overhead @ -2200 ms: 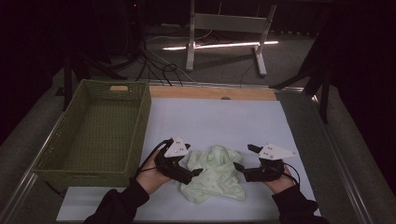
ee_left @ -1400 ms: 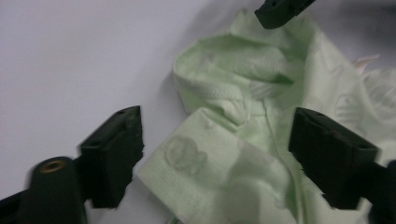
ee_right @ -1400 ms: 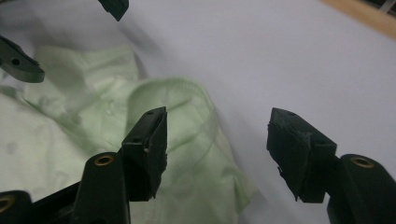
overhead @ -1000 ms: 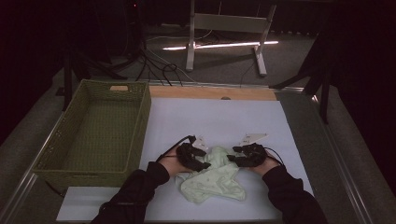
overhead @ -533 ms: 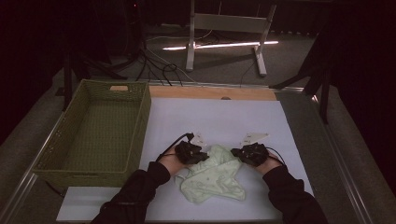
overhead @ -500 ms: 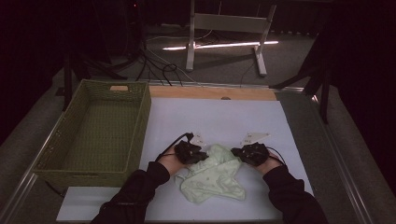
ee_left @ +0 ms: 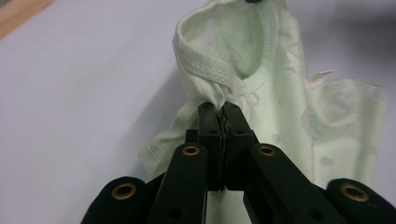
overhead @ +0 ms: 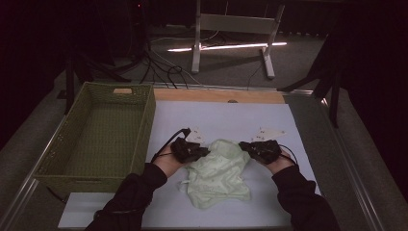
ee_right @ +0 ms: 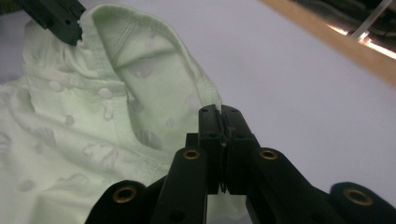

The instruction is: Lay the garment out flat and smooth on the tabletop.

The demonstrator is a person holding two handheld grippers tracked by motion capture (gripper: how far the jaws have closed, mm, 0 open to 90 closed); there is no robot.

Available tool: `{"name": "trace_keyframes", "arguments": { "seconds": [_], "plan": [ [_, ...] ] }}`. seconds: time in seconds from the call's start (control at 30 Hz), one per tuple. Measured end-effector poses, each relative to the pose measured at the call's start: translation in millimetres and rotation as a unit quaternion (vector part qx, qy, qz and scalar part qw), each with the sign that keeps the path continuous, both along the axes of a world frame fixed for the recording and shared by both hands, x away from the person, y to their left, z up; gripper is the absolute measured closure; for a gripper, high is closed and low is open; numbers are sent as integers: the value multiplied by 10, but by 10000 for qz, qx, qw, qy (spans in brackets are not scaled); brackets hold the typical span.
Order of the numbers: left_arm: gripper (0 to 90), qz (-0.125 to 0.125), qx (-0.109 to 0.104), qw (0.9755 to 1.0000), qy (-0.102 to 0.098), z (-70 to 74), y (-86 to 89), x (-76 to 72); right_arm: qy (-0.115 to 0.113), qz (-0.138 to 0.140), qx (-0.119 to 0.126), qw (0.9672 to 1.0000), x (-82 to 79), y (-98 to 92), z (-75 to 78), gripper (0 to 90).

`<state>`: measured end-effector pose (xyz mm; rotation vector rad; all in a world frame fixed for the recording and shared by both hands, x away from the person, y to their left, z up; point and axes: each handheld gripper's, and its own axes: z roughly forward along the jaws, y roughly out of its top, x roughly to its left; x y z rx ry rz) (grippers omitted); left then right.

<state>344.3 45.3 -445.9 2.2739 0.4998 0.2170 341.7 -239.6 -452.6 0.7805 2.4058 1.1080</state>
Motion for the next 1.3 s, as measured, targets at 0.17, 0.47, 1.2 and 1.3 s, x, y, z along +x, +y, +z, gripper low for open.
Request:
{"name": "trace_keyframes", "arguments": {
  "seconds": [0.17, 0.47, 1.2, 1.3],
  "plan": [
    [894, 165, -7, 9998, -137, 102, 113, 4, -251, 0, 144, 9996, -10, -20, 227, 880],
    [892, 372, -5, 9993, -31, 168, 126, 46, -290, -26, 315, 9991, -84, -80, 334, 881],
    [142, 2619, -91, 9646, -304, 218, 140, 484, -31, -1179, 793, 9898, 597, 240, 143, 133],
    [146, 2490, -156, 9680, -252, 225, 161, 431, -28, -1152, 763, 9904, 529, 178, 114, 132]
  ]
}}
